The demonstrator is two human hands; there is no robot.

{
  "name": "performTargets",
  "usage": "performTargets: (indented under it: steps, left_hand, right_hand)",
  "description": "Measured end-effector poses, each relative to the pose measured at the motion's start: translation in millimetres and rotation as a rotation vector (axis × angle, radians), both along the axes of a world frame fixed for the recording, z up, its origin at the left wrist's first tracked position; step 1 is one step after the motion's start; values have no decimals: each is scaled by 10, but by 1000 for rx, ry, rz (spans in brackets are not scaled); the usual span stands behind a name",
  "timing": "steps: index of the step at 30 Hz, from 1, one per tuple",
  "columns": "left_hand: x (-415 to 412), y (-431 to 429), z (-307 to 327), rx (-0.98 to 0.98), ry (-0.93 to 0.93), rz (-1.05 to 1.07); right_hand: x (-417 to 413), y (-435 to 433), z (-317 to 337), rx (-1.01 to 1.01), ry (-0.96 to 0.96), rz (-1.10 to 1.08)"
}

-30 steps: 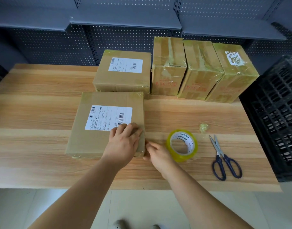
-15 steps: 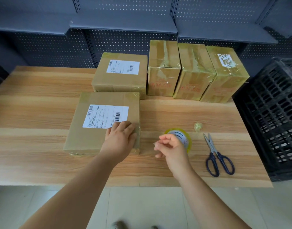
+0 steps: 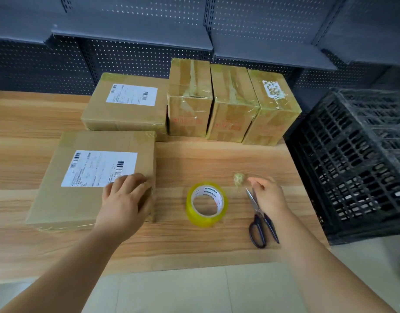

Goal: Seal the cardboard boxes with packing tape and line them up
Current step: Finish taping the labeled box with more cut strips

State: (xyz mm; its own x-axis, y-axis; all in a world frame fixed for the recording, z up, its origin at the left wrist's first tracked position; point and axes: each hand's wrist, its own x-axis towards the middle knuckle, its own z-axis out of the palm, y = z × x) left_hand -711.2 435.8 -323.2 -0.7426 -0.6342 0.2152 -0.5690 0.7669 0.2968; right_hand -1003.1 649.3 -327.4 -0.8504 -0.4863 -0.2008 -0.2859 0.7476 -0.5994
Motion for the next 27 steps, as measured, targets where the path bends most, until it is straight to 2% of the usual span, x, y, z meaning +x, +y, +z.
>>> performTargets:
  steps: [4, 9, 12, 16, 20, 25, 27]
  left_hand:
    - [-5, 1, -10, 18, -7, 20]
    - [-7, 9, -4, 15, 4, 25]
    - [-4, 12, 3, 25, 11, 27]
    - [-3, 12, 17, 40, 20, 31]
    - [-5, 16, 16, 37, 8, 37]
    - [-2, 19, 28, 37, 3, 29]
    - [-2, 24, 31, 41, 5, 34]
  right_hand:
    - [-99, -145, -133, -51, -14, 17]
    - [-164, -362, -167, 63, 82, 36]
    - [-209, -433, -154, 98, 69, 45]
    - [-260, -435, -171, 38, 24, 15]
    - [-277, -410, -139, 47, 10, 83]
    - [-180, -285, -100, -142, -70, 57]
    - [-166, -285, -123, -141, -82, 37]
